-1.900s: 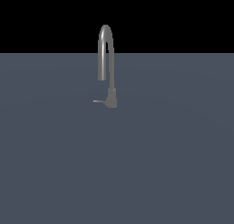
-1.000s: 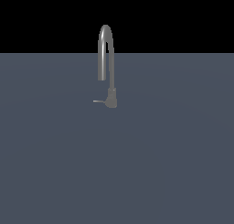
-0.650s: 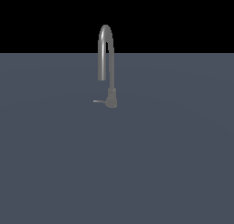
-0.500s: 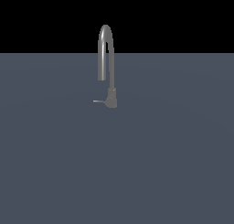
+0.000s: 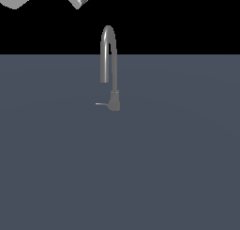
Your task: Turn on the faucet by rotating a designated handle.
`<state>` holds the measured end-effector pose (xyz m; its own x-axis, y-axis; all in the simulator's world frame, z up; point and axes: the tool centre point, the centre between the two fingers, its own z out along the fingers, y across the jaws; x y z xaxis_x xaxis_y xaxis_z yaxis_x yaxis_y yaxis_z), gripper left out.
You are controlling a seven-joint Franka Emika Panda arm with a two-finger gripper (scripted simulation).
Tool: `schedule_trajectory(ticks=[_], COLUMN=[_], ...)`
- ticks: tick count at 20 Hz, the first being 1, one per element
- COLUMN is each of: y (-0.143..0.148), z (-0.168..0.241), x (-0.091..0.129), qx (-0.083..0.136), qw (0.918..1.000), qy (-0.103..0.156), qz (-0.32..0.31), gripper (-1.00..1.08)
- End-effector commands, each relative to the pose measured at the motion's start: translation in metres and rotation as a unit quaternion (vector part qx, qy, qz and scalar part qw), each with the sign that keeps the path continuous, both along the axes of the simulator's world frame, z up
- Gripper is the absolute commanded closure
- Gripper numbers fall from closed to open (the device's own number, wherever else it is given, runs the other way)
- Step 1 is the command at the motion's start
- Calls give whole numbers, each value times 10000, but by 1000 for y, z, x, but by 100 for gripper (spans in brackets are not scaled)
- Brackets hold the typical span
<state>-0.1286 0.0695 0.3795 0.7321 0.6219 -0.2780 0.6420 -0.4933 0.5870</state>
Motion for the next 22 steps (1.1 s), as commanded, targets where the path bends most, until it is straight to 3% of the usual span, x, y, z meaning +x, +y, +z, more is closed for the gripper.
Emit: schedule_trajectory(ticks=[1,11,22], y=[5,20,30], z=[-11,-50,-89], x=[7,29,48], qx=[-261,-1161,-2002], qw=[9992,9854,9564], qy=[9,38,52], qz=[287,1243,2126], gripper=[108,108,108])
